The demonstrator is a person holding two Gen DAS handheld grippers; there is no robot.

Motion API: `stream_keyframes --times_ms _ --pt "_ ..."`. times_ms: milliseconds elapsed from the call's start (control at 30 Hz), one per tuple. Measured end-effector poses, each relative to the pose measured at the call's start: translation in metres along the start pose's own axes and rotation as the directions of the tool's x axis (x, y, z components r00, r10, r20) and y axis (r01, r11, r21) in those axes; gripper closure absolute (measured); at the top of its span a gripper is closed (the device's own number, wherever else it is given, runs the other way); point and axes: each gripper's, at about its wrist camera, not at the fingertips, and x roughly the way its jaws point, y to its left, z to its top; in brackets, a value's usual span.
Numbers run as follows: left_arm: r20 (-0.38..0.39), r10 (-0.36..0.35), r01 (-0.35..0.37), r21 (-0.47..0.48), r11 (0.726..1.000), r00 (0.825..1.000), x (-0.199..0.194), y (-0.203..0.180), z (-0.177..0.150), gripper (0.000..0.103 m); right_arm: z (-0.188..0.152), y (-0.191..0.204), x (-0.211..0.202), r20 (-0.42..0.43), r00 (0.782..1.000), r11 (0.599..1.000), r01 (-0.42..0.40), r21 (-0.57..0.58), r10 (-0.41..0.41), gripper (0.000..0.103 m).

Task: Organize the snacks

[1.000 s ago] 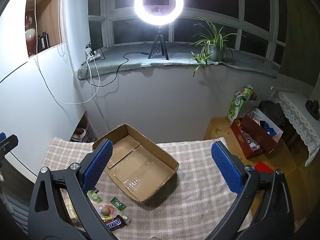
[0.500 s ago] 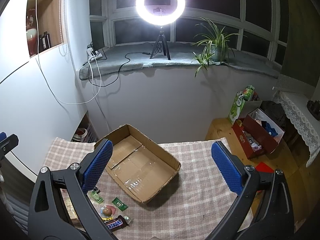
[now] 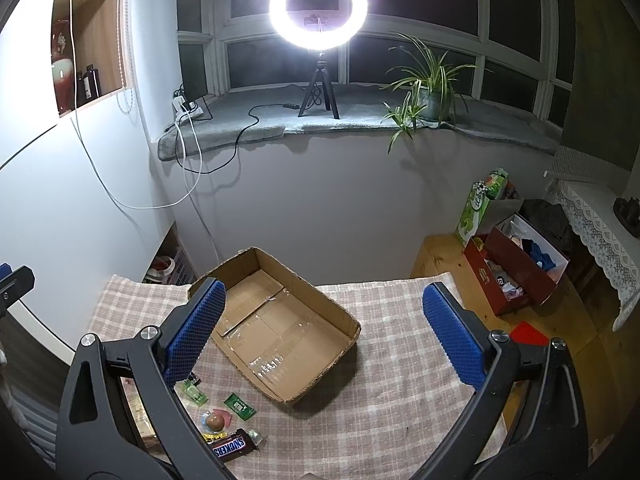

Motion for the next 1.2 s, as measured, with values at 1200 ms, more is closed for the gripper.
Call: stream_keyframes --times_ms 1200 --pt "-0.008 -0.015 0.015 0.016 1.0 1.0 0.002 -0.0021 -0.0039 0.003 -0.0073 0.0039 0.0011 -0.008 1.0 1.0 0.001 0.003 -0.001 0.001"
